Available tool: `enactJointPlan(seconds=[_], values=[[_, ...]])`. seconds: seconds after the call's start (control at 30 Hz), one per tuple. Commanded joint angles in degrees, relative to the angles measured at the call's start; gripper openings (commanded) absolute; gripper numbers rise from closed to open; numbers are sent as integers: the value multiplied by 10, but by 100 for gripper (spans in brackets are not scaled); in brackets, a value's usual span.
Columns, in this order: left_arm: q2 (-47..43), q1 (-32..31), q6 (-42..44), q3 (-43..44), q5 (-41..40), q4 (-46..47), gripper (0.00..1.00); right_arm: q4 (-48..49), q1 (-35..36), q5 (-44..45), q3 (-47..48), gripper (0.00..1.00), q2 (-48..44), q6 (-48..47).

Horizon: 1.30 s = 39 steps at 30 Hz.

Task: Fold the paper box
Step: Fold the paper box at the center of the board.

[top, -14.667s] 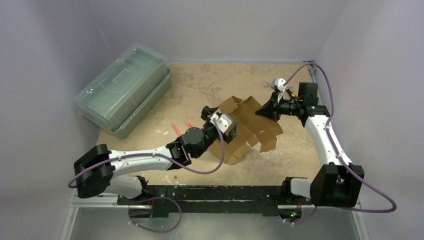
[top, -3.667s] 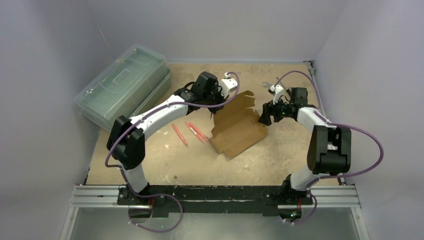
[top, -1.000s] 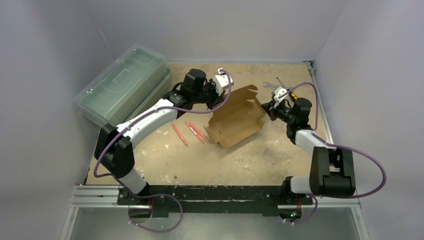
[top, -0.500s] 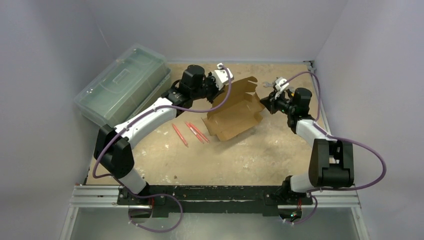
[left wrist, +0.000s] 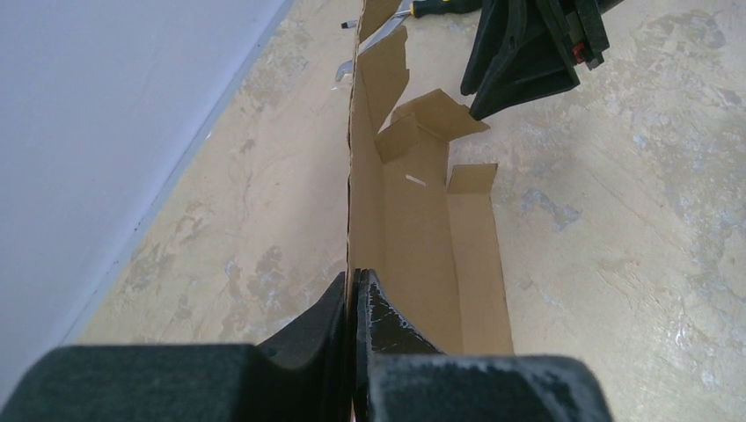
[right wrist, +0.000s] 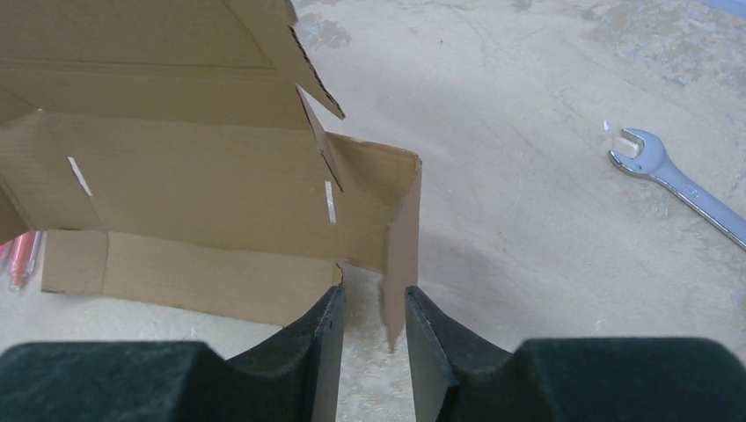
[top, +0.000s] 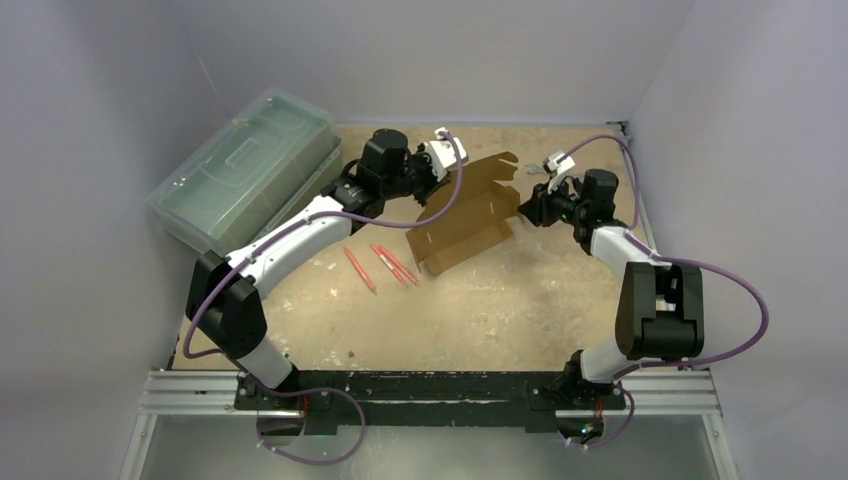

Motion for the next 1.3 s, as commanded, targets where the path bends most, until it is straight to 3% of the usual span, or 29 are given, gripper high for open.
enactJointPlan(seconds=[0.0,0.13,0.4,0.5,0.63,0.73,1.03,1.27], values=[[-33,-5,11,21,15,17,0,-18,1,6,31,37,-4,-1],[-38,-8,15,25,18,10,0,-16,1,-7,38,47,-1,8],[-46,-22,21,31,19,-5,0,-25,8,3,71,44,16,25],[-47,-24,22,32,14,-8,0,-38,9,17,76,34,18,23],[-50,-28,22,33,6,-13,0,-58,9,24,83,3,21,23],[-55,-32,23,35,-3,-19,0,-61,9,15,84,0,15,26],[-84,-48,5,38,-10,-47,0,124,9,-37,16,0,-66,78],[-103,-51,-36,-16,8,-28,0,253,14,2,-60,0,-70,103]])
